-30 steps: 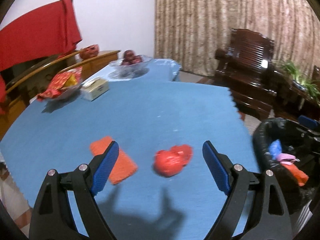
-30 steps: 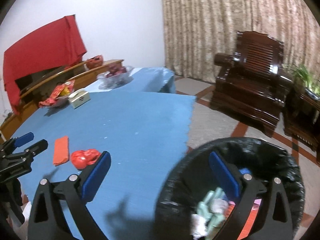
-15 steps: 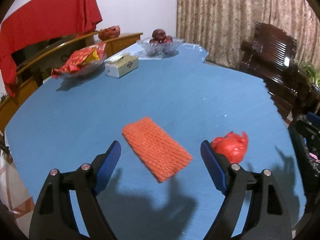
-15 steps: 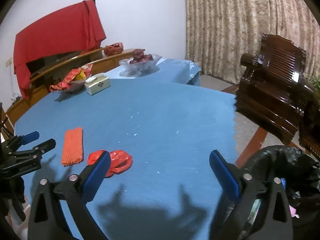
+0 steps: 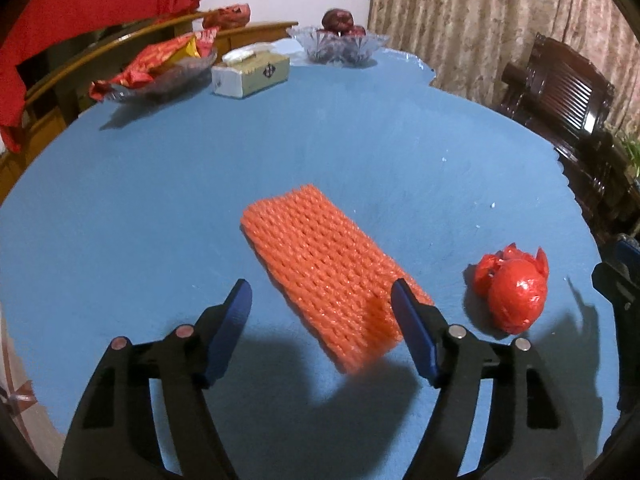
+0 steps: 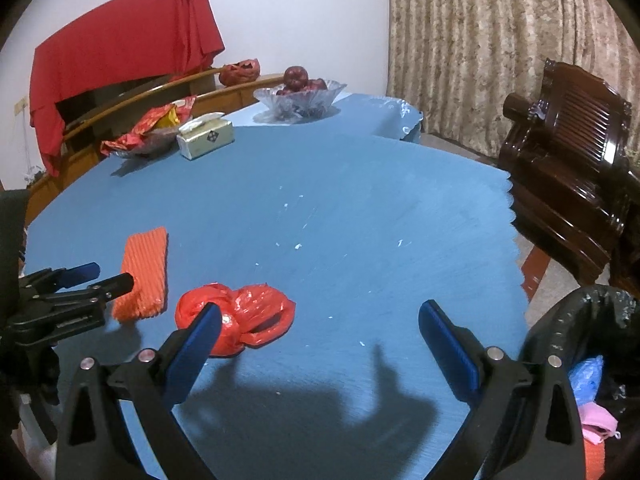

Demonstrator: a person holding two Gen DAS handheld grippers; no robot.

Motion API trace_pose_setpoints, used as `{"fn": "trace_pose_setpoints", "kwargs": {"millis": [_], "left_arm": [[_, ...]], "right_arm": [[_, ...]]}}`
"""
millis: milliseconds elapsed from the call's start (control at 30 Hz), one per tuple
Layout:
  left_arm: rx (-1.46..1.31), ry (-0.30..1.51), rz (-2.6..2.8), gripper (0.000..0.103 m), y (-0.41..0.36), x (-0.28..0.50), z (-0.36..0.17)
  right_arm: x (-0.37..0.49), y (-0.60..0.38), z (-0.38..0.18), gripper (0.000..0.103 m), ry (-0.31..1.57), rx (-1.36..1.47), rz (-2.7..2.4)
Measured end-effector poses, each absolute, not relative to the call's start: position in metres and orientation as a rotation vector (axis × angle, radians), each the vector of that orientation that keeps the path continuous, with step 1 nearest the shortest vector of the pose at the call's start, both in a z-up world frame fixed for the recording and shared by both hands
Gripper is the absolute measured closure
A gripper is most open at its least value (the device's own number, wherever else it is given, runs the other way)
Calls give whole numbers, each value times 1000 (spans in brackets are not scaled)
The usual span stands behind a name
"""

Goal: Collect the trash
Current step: 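Move both grippers back to the orange foam net and red bag, then grasp the orange foam net with the left gripper while the right grasps the red plastic bag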

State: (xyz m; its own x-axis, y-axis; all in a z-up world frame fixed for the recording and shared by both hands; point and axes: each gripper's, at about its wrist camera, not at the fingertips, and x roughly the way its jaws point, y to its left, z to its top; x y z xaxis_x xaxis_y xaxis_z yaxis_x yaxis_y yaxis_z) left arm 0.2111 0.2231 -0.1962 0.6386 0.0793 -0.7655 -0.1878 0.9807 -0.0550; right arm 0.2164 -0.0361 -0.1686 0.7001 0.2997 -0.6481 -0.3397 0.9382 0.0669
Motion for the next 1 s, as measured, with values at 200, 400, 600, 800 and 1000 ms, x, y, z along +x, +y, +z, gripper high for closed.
{"fn": "trace_pose_setpoints", "kwargs": {"millis": [200, 400, 600, 800, 1000], "left_arm": [[-175, 906, 122, 45, 220, 218, -209], [-182, 896, 58, 81, 211, 219, -209], [-145, 870, 38, 93, 200, 218, -203], [-137, 828, 56, 93, 208, 210, -187], [-89, 819, 77, 93, 218, 202, -179]], "right_arm": [[220, -32, -172, 6, 718, -73, 362], [224, -26, -176, 6, 730, -75, 371], [225, -14, -181, 6, 741, -85, 400], [227, 1, -185, 6, 755, -83, 435], [233, 27, -192, 6, 770, -105, 464]]}}
